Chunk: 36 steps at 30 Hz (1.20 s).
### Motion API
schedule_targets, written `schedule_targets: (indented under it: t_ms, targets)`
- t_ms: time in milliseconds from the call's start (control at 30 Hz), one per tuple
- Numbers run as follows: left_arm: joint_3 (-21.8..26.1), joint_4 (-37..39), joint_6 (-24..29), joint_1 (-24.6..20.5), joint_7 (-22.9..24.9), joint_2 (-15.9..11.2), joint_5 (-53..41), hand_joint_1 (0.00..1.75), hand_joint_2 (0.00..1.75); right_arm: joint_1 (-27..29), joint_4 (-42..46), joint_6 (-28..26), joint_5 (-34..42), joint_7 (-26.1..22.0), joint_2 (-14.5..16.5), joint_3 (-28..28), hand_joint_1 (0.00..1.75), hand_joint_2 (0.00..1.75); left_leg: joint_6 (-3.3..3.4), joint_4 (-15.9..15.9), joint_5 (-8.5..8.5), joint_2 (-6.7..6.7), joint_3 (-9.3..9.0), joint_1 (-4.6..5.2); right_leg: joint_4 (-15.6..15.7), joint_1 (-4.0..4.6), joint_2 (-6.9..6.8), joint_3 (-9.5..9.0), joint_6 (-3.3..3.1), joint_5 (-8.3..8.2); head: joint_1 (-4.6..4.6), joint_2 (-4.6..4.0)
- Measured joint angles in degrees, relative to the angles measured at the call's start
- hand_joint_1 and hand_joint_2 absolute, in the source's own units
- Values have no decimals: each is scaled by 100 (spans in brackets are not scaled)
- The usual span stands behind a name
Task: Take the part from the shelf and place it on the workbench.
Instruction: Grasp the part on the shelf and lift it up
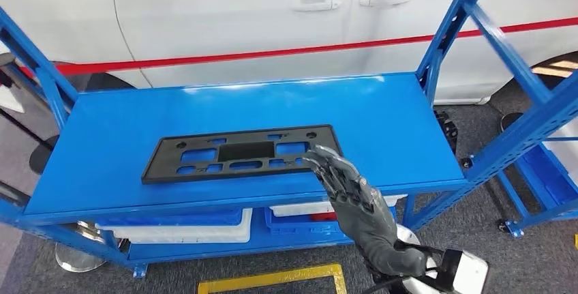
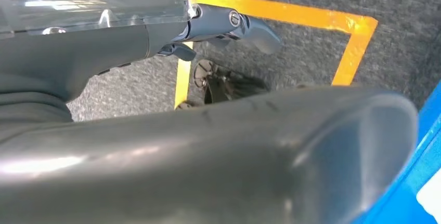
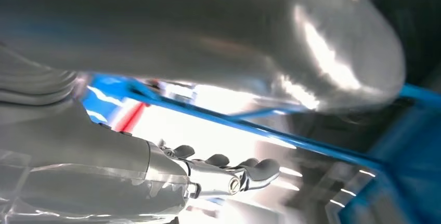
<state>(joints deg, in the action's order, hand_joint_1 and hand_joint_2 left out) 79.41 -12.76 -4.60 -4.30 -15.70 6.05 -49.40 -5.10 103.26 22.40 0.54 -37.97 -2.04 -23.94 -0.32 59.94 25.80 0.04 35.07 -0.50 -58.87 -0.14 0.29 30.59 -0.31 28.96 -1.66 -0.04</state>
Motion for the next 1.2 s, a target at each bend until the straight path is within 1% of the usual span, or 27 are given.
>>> schedule_targets:
  t_ms: [67, 133, 167, 233, 267, 300, 333, 367, 400, 433, 467, 533, 567, 633, 667, 733, 767, 800, 833, 900, 933, 967, 1033, 1100, 1133, 1167, 1200]
  targets:
    - [0, 1, -1, 5, 4, 2, -18, 0, 0, -201, -223, -82, -72, 282, -14, -175, 0, 0, 72, -45, -59, 1, -24, -8, -14, -4, -2, 1, 58, 45, 2, -1]
    - [0, 2, 4, -9, 12, 6, -21, 0, 0, -418, -485, -263, -298, 472, -25, -423, 0, 0, 126, -90, -53, 4, -65, -25, -261, -17, -8, 111, 116, 200, 8, -1]
    - [0, 2, 9, -19, 20, 8, -18, 0, 0, -502, -638, -377, -460, 502, -28, -569, 0, 44, 150, -102, -43, 4, -82, -29, -577, -30, -12, 279, 141, 342, 12, -1]
    - [0, 2, 20, -30, 39, 15, -7, 0, 0, -605, -933, -596, -758, 519, -32, -831, 0, 131, 183, -105, -11, -6, -103, -27, -1336, -49, -14, 739, 174, 590, 15, -1]
    - [0, 2, 30, -25, 49, 22, 2, 0, 0, -647, -1084, -737, -943, 549, -36, -945, 0, 175, 187, -105, 8, -14, -121, -25, -1581, -57, -14, 922, 183, 602, 15, -1]
    - [1, 2, 44, -14, 57, 30, 9, 0, 0, -698, -1208, -898, -1144, 593, -39, -1028, 0, 175, 184, -104, 28, -22, -146, -25, -1618, -61, -15, 1002, 183, 506, 15, -1]
    - [1, 2, 62, -2, 62, 43, 14, 0, 0, -775, -1354, -1158, -1472, 651, -43, -1121, 0, 175, 175, -104, 54, -28, -185, -25, -1409, -63, -17, 959, 172, 287, 15, -1]
    - [2, 2, 79, 9, 60, 60, 19, 0, 0, -870, -1514, -1467, -1848, 708, -43, -1228, 0, 175, 161, -105, 83, -32, -232, -26, -1033, -63, -18, 831, 150, 9, 15, -1]
    - [3, 2, 92, 16, 54, 77, 19, 0, 0, -969, -1669, -1760, -2188, 745, -40, -1333, 0, 175, 141, -107, 110, -35, -271, -19, -663, -53, -17, 683, 124, -194, 15, -1]
    - [3, 2, 101, 18, 43, 92, 19, 0, 0, -1071, -1839, -2061, -2516, 779, -29, -1453, 0, 175, 116, -105, 134, -41, -295, -11, -321, -38, -16, 547, 94, -334, 15, -1]
    - [4, 2, 104, 17, 28, 103, 17, 0, 0, -1159, -1985, -2295, -2745, 813, -12, -1555, 0, 175, 87, -108, 147, -44, -300, -5, -139, -22, -13, 477, 72, -369, 12, -1]
    - [4, 2, 105, 19, 3, 116, 5, 0, 0, -1337, -2267, -2763, -3195, 933, 51, -1727, 0, 175, 22, -132, 157, -43, -297, -1, -48, -2, 0, 453, 34, -327, 11, -1]
    - [4, 2, 104, 20, -4, 122, -9, 0, 0, -1434, -2409, -3022, -3480, 1030, 101, -1804, 0, 175, -11, -132, 173, -38, -299, -8, -28, -16, 6, 443, 9, -334, 9, -1]
    - [3, 2, 103, 18, -17, 127, -43, 0, 0, -1656, -2707, -3528, -4147, 1256, 233, -1955, 0, 175, -68, 59, 305, -31, -223, -13, 32, -44, 10, 400, -51, -347, 7, -1]
    - [3, 2, 103, 16, -23, 127, -63, 0, 0, -1760, -2865, -3753, -4498, 1377, 310, -2033, 0, 175, -87, 322, 446, -31, -98, -17, 53, -52, 5, 378, -79, -349, 5, -1]
    - [2, 2, 99, 18, -34, 127, -96, 0, 0, -1943, -3209, -4151, -5175, 1603, 461, -2201, 0, 175, -115, 1070, 762, -31, 298, -18, 51, -38, -6, 362, -121, -332, 3, -1]
    - [2, 2, 96, 23, -38, 127, -109, 0, 0, -2012, -3383, -4317, -5464, 1699, 529, -2287, 0, 175, -124, 1356, 831, -31, 468, -19, 45, -31, -9, 357, -129, -322, 3, -1]
    - [2, 2, 93, 28, -40, 127, -116, 0, 0, -2069, -3554, -4466, -5712, 1781, 593, -2371, 0, 175, -128, 1461, 789, -31, 554, -19, 37, -24, -9, 350, -133, -309, 4, -1]
    - [2, 2, 91, 32, -41, 127, -120, 0, 0, -2117, -3700, -4587, -5905, 1854, 654, -2444, 0, 175, -128, 1336, 637, -30, 528, -20, 27, -21, -6, 338, -131, -293, 4, -1]
    - [2, 2, 96, 32, -43, 127, -128, 0, 0, -2219, -3930, -4776, -6209, 2001, 765, -2569, 0, 175, -109, 610, 205, -25, 226, -22, 0, -19, 0, 304, -109, -248, 6, -1]
    - [2, 2, 102, 29, -43, 127, -137, 0, 0, -2287, -4036, -4855, -6365, 2088, 823, -2632, 0, 175, -86, 268, 64, -24, 75, -14, -19, -8, 6, 298, -91, -227, 6, -1]
    - [1, 2, 110, 25, -42, 127, -146, 0, 0, -2356, -4142, -4920, -6518, 2178, 881, -2695, 0, 175, -58, 42, -7, -24, -24, -8, -31, 2, 10, 300, -70, -214, 8, -1]
    - [0, 2, 122, 22, -41, 127, -164, 0, 0, -2473, -4378, -5013, -6783, 2361, 1003, -2819, 0, 175, 3, -64, -9, -34, -63, 10, -33, 21, 15, 310, -29, -209, 9, -1]
    - [1, 3, 127, 25, -41, 129, -172, 0, 0, -2588, -4641, -5057, -6937, 2523, 1126, -2905, 0, 175, 62, -91, -29, -37, -71, -8, -63, 15, 10, 323, 20, -170, 12, -1]
    - [2, 3, 128, 24, -42, 128, -173, 0, 0, -2663, -4790, -5070, -6983, 2592, 1189, -2937, 0, 175, 94, -107, -38, -33, -78, -16, -176, 8, 5, 373, 49, -90, 15, -1]
    - [2, 4, 128, 20, -42, 126, -176, 0, 0, -2741, -4951, -5086, -7021, 2658, 1255, -2963, 0, 175, 120, -120, -44, -28, -85, -26, -406, -2, 0, 480, 78, 44, 18, -1]
    - [1, 4, 127, 15, -43, 123, -179, 0, 0, -2808, -5119, -5104, -7052, 2714, 1312, -2982, 0, 175, 137, -122, -42, -26, -86, -24, -743, -12, -5, 641, 101, 211, 20, -1]
